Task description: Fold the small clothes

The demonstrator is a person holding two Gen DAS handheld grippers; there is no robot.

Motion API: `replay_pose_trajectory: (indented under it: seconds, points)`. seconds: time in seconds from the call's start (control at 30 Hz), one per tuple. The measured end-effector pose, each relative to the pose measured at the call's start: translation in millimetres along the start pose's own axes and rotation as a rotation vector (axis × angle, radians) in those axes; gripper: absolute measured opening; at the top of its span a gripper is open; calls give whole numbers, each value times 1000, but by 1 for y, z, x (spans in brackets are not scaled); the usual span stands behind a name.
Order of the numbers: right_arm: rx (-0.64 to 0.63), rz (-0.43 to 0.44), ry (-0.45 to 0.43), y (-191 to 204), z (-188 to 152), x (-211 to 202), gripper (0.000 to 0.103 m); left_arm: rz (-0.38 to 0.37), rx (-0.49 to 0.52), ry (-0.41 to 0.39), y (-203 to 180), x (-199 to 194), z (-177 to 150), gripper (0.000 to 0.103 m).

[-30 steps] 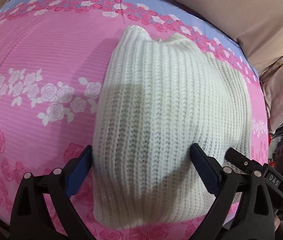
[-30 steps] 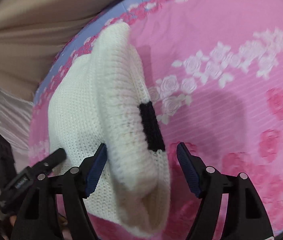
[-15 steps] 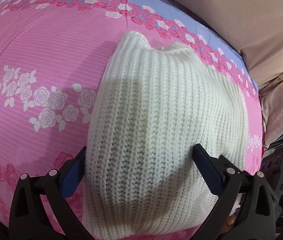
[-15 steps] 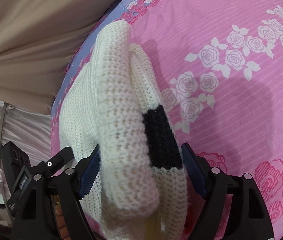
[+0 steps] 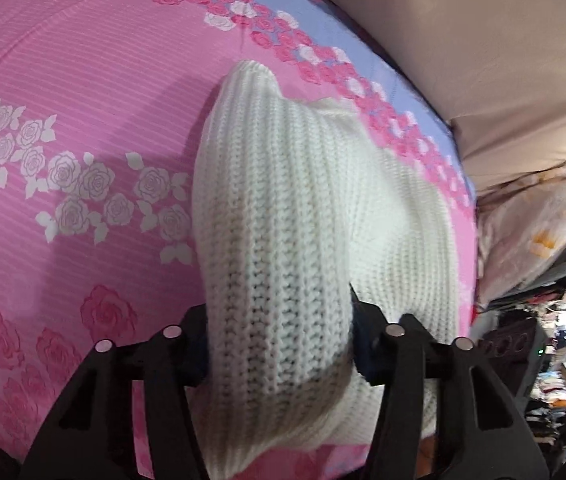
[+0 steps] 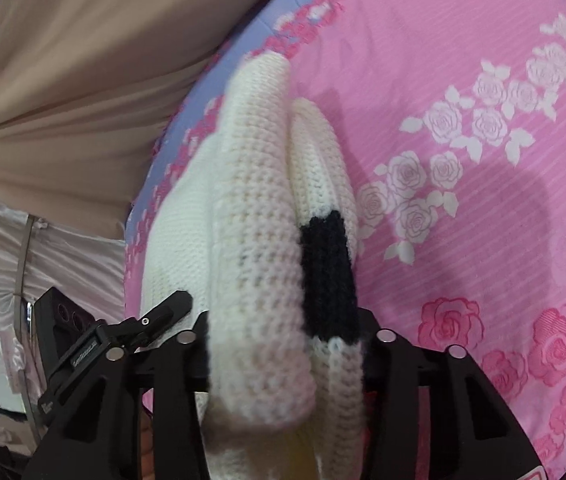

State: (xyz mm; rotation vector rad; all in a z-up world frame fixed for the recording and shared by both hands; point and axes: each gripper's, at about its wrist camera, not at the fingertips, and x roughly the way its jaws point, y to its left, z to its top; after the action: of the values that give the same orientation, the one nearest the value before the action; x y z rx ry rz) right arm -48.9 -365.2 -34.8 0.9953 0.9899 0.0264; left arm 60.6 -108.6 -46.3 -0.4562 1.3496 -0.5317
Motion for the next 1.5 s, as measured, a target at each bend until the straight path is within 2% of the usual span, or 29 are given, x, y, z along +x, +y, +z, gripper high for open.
replay_pose_trajectory:
  seconds: [0.1, 0.27, 0.37, 0.47, 0.6, 0.73, 0.83, 0.93, 0.97, 1.0, 1.03, 1.1, 1.13, 1.17, 1.2, 1.23, 1.3, 1.37, 1.4, 1.47, 1.5]
  points:
    - [-17, 13, -10, 8, -16, -32, 38, -95, 57, 47, -26, -31, -16, 47]
    - [-10, 34, -54, 14, -57, -107, 37, -197, 202, 117, -69, -82, -53, 46]
    - [-61, 28, -134, 39, -76, -150, 37, -256, 279, 106, -88, -114, -65, 46]
    - [-147, 40, -230, 79, -82, -178, 37, -291, 369, 32, -103, -155, -62, 46]
    - [-286, 108, -382, 143, -75, -207, 37, -344, 470, -148, -122, -227, -38, 47]
    - [-431, 201, -508, 216, -64, -214, 37, -361, 534, -327, -128, -298, -9, 48]
    - [-482, 239, -519, 252, -53, -197, 37, -300, 544, -419, -115, -330, 10, 51]
    - [-459, 247, -470, 260, -42, -153, 43, -208, 474, -424, -80, -318, 36, 58]
    - [-436, 246, -433, 253, -36, -129, 49, -162, 449, -416, -62, -302, 45, 69]
    - [-417, 213, -393, 241, -31, -97, 54, -123, 433, -405, -45, -282, 53, 83]
    - [-401, 132, -370, 225, -29, -63, 57, -64, 402, -389, -19, -254, 61, 88]
    - [-374, -80, -305, 187, -32, -2, 60, 106, 296, -317, 39, -198, 70, 84]
    - [-323, -176, -224, 163, -35, 25, 59, 197, 221, -261, 74, -171, 69, 76]
    - [-274, -204, -162, 145, -40, 38, 51, 242, 173, -225, 96, -157, 65, 63]
    - [-202, -180, -115, 126, -52, 43, 45, 272, 110, -185, 124, -148, 56, 62]
    - [-180, -163, -112, 120, -61, 40, 45, 266, 77, -186, 139, -149, 46, 63]
    - [-215, -166, -122, 123, -74, 31, 46, 253, 56, -216, 151, -162, 35, 68]
    - [-247, -169, -110, 131, -73, 33, 48, 258, 75, -229, 144, -169, 30, 70]
    - [-246, -160, -98, 133, -70, 40, 52, 252, 89, -233, 138, -170, 29, 73]
    - [-213, -129, -50, 138, -62, 56, 57, 266, 126, -240, 123, -167, 31, 81]
    - [-185, -113, -11, 137, -58, 70, 59, 290, 144, -235, 117, -161, 34, 82]
